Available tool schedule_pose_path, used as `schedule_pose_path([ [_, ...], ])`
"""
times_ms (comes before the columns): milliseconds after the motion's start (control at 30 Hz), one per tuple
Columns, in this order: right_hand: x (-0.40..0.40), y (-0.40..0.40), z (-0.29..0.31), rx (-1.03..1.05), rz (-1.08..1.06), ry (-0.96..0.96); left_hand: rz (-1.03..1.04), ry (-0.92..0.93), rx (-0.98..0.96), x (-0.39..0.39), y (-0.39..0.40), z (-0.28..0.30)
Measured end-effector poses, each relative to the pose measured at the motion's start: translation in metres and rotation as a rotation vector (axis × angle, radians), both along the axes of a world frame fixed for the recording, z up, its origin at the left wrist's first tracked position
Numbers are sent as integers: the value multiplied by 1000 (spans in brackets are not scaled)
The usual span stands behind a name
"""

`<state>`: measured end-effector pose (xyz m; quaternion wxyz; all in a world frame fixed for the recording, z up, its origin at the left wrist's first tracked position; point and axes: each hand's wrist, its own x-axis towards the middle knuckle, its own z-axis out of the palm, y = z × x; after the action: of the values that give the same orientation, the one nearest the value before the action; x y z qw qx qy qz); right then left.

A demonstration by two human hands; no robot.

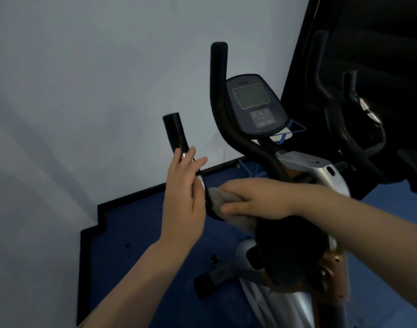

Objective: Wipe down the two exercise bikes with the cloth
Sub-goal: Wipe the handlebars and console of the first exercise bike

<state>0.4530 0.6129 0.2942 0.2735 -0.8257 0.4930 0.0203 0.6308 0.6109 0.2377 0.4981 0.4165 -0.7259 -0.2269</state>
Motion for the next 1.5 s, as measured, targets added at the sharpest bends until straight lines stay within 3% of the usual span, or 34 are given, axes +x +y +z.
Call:
schedule_pose_path([
  [167,-24,5,7,-48,125,94,71,-141,-52,-25,12,2],
  [233,-46,6,16,-75,99,26,100,-165,-43,-31,16,5],
  [367,-82,7,27,-375,-158,-375,236,-259,51,-52,16,16],
  [500,-84,7,4,-621,-516,-310,416,-682,126,-75,11,22],
  [567,-65,19,-25,-545,-562,-375,477,-776,93,-78,12,19],
  [633,-61,28,-43,-492,-606,-506,494,-743,44,-77,14,14],
  [833,-62,17,-41,-513,-606,-623,498,-616,56,-80,17,17],
  [967,-66,39,-36,-429,-609,-921,257,-64,227,-72,40,18],
  [1033,-65,57,-28,-403,-564,-1044,145,57,294,-71,61,15],
  [1100,-53,72,-17,-382,-471,-993,99,95,317,-70,78,8],
  [1133,-44,79,-15,-386,-418,-857,95,114,332,-70,84,6],
  [1200,-27,93,-18,-562,-323,-368,72,157,363,-70,88,4],
  [1267,-15,109,-22,-709,-336,-45,12,135,358,-70,91,6],
  [1367,-11,139,-40,-765,-368,34,-18,173,357,-67,98,6],
  [1500,-12,155,-56,-846,-346,-65,-36,368,435,-63,114,3],
])
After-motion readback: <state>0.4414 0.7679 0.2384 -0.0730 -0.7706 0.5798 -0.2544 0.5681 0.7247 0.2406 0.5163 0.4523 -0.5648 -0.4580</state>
